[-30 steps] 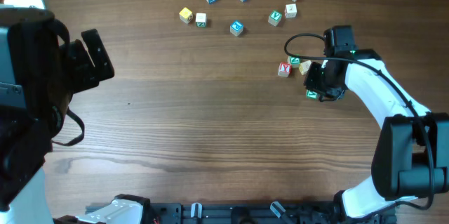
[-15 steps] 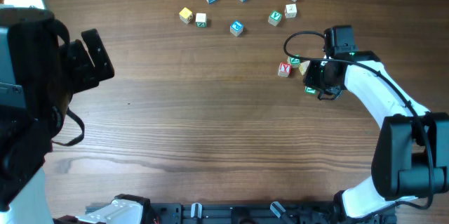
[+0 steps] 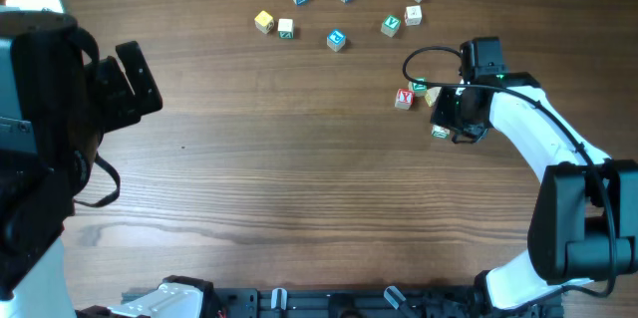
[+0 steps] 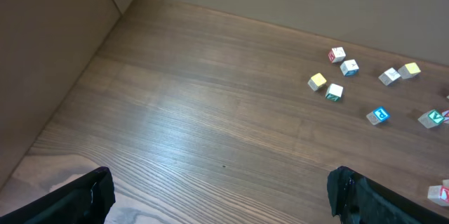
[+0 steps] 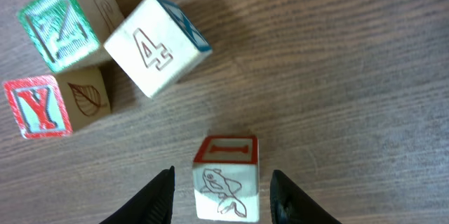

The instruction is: Form a circle

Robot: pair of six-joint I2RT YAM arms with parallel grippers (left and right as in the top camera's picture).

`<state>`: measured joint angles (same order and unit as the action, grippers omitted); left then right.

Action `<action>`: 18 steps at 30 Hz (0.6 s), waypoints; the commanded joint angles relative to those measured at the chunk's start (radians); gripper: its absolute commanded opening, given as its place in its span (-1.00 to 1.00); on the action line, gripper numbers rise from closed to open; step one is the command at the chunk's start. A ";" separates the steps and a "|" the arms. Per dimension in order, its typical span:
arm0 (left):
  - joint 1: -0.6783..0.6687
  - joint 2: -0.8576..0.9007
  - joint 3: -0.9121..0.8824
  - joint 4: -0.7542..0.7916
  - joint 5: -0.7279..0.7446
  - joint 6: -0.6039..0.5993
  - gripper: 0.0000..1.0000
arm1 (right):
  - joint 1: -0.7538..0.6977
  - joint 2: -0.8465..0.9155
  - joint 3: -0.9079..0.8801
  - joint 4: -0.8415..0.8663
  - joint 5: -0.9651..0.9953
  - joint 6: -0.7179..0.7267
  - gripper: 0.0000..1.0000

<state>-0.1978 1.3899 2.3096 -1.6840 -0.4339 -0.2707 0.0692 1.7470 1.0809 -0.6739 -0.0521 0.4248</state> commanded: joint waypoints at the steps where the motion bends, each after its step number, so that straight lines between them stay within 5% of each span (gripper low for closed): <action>1: 0.005 0.000 0.000 0.000 -0.013 0.002 1.00 | 0.002 -0.003 -0.010 -0.026 -0.006 -0.004 -0.12; 18: 0.005 0.000 0.000 0.000 -0.013 0.002 1.00 | 0.003 -0.003 -0.010 -0.029 -0.006 -0.063 -0.10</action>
<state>-0.1978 1.3899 2.3096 -1.6840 -0.4339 -0.2707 0.0692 1.7470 1.0809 -0.7162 -0.0521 0.3889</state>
